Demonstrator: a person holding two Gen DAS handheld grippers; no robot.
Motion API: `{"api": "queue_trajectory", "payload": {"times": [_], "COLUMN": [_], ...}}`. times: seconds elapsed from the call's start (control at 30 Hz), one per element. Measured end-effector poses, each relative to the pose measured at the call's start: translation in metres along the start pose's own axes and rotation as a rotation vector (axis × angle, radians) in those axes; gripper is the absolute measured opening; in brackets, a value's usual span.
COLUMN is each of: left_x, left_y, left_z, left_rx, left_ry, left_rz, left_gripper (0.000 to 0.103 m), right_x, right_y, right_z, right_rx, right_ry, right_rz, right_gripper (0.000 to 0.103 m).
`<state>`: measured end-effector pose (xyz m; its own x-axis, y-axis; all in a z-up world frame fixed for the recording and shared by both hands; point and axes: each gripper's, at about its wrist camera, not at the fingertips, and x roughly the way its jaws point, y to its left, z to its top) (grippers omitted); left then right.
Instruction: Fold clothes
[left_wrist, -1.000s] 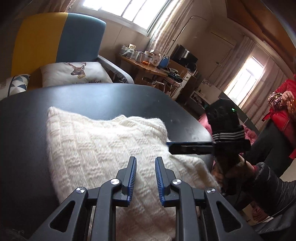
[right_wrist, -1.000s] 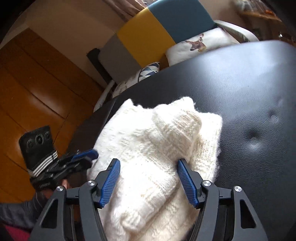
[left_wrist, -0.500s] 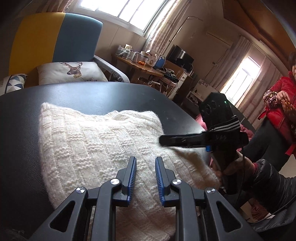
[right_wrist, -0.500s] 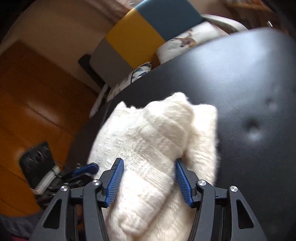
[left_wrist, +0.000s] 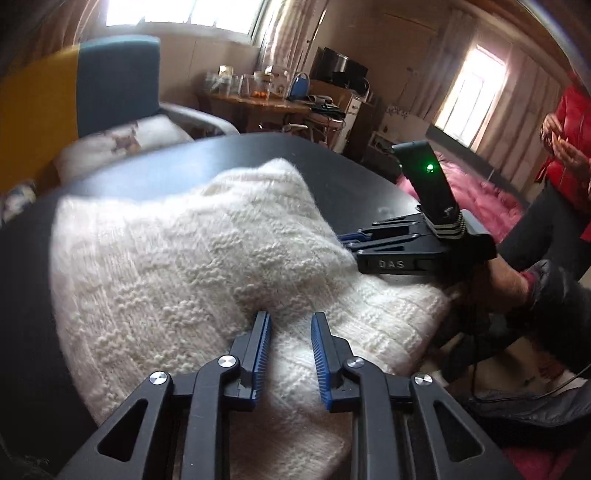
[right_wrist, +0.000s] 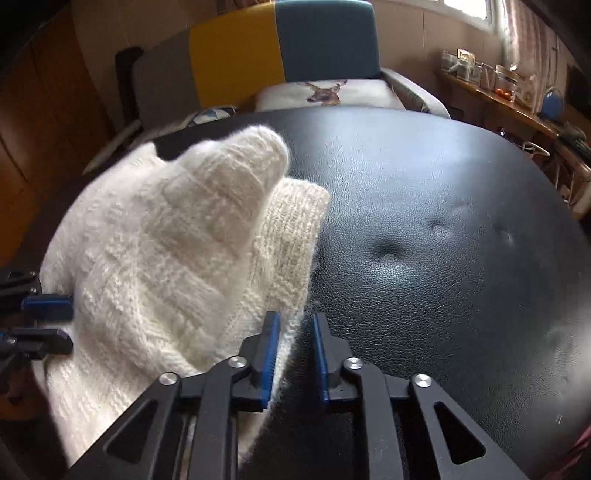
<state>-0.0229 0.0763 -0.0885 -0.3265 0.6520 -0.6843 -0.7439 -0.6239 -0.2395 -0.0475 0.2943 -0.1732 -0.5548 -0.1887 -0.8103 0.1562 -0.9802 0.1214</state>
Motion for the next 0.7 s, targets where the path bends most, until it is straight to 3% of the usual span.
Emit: {"api": "queue_trajectory", "payload": {"times": [0.1,0.2,0.27,0.37,0.43,0.5,0.57,0.7], "left_x": [0.0,0.016,0.028,0.038,0.041,0.043,0.042,0.043], "left_y": [-0.009,-0.017,-0.021,-0.028,-0.033,-0.038,-0.04,-0.039], "left_z": [0.007,0.005,-0.001,-0.008,-0.013,-0.018,-0.021,-0.024], "left_rx": [-0.006,-0.014,-0.038,-0.041,-0.03,-0.011,-0.004,-0.004], "left_ry": [-0.029,0.001,0.02,0.035,0.038,0.033,0.028,0.025], "left_rz": [-0.026,-0.058,-0.102,-0.123,-0.12,-0.108,-0.102,-0.11], "left_gripper": [0.023,0.023,0.023,0.023,0.023,0.023,0.023,0.023], "right_x": [-0.012,-0.031,-0.051,-0.058,-0.055,-0.043,-0.011,0.069], "right_y": [-0.004,-0.001,0.0,0.021,0.04,0.065,0.097,0.15], "right_z": [0.004,0.022,0.041,0.087,0.119,0.149,0.175,0.197], "right_rx": [-0.021,-0.052,-0.078,-0.153,-0.202,-0.25,-0.291,-0.335], "right_ry": [-0.003,-0.036,-0.052,-0.031,-0.006,0.037,0.135,0.34], "right_rz": [-0.004,-0.02,0.043,0.242,0.398,0.532,0.655,0.698], "right_gripper": [0.019,0.019,0.025,0.033,0.045,0.046,0.046,0.046]}}
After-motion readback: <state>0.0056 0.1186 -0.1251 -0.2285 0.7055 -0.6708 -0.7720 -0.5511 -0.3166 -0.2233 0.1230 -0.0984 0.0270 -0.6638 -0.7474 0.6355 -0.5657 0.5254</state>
